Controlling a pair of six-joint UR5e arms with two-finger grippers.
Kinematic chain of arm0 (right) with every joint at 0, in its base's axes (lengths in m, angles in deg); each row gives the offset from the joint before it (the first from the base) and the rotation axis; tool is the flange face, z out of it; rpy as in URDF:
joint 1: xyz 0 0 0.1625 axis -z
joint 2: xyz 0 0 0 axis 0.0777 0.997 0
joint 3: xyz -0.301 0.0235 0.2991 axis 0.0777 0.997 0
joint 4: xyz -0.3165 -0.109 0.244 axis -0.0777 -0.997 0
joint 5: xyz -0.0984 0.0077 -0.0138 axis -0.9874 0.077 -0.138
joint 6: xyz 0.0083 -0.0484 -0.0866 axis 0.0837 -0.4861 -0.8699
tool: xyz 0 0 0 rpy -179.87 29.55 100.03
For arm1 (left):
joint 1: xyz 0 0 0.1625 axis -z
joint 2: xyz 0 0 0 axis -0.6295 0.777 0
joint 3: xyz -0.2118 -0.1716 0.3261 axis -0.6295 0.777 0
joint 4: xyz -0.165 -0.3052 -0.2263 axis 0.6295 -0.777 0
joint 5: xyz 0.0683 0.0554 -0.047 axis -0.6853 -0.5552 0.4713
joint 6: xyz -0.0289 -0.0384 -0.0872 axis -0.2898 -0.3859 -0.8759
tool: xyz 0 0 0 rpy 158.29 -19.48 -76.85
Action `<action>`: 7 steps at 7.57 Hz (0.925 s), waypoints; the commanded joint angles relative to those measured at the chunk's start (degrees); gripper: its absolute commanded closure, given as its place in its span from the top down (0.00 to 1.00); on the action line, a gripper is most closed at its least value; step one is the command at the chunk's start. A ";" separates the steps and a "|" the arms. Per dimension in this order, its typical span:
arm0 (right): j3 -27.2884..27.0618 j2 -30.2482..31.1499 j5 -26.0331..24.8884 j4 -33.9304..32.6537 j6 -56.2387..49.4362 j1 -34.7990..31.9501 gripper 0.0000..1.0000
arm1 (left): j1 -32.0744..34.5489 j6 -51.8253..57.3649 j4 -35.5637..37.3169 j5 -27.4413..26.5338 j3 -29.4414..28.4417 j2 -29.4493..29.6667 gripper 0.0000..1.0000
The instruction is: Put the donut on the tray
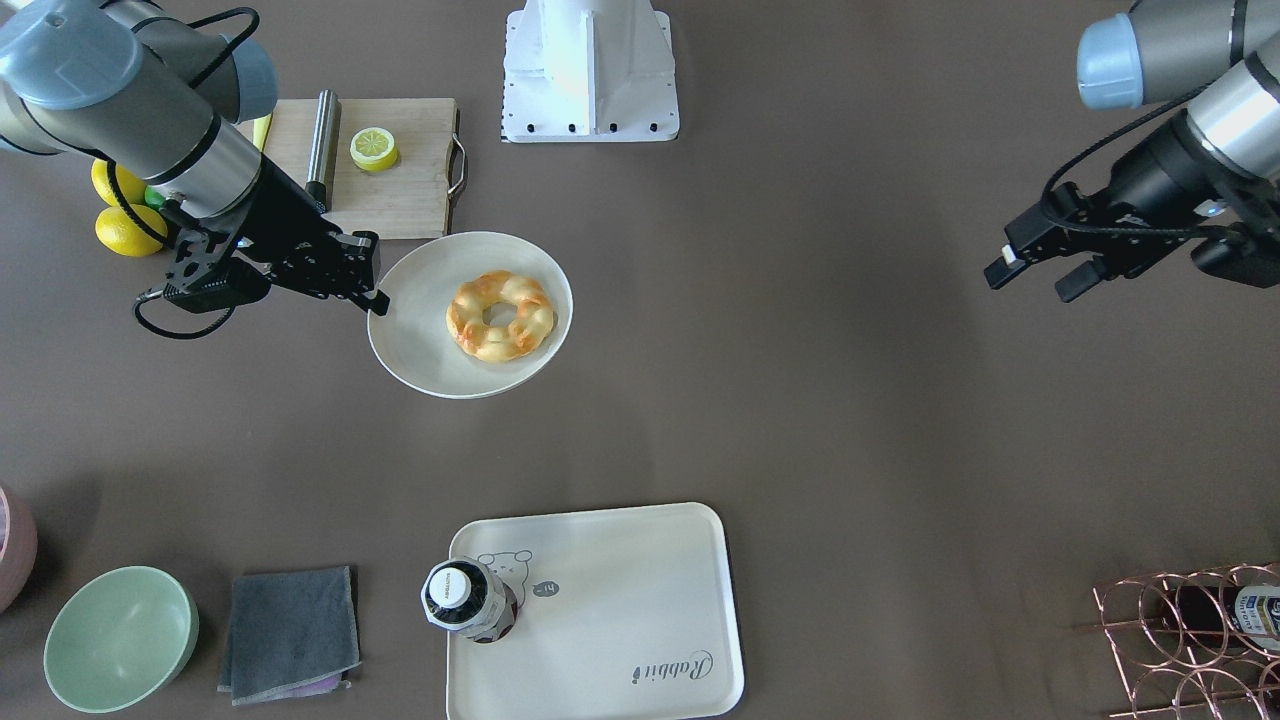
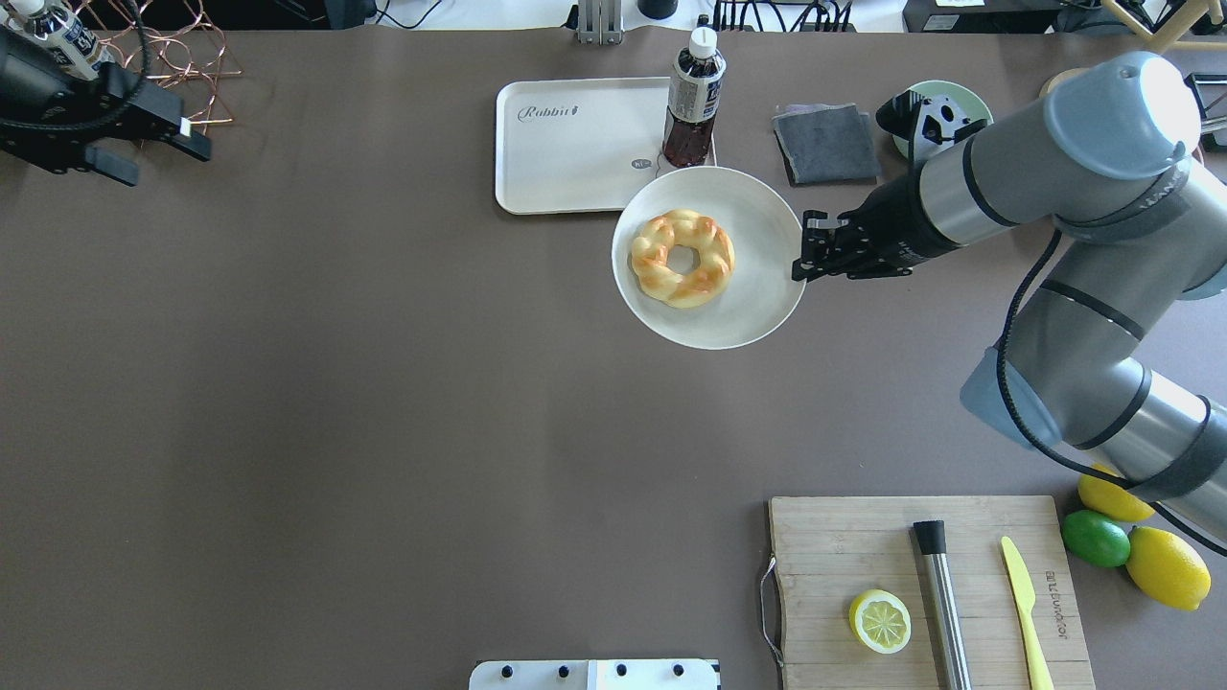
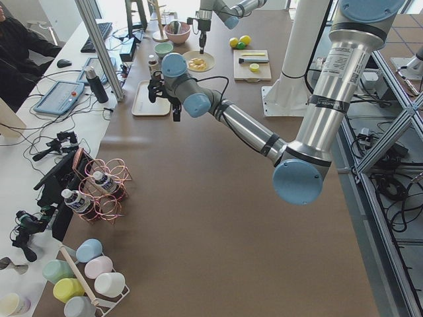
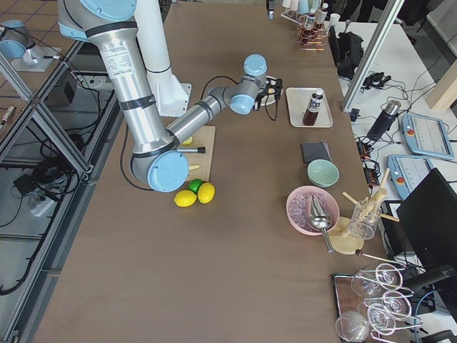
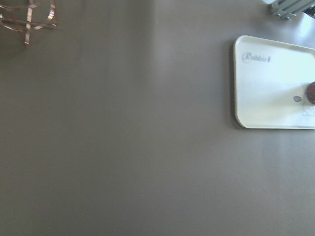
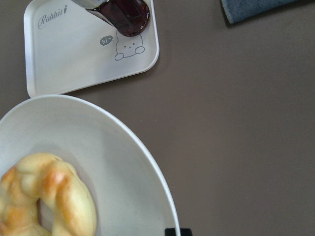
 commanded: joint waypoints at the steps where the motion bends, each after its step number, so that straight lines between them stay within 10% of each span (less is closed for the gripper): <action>1: -1.30 -7.52 -5.65 -11.62 1.08 4.76 0.00 | -10.13 -8.33 0.20 -6.81 1.56 5.79 0.98; 7: -0.69 -11.85 -7.87 -14.30 1.78 8.65 0.00 | -25.44 -13.45 9.25 -23.09 1.30 15.12 0.97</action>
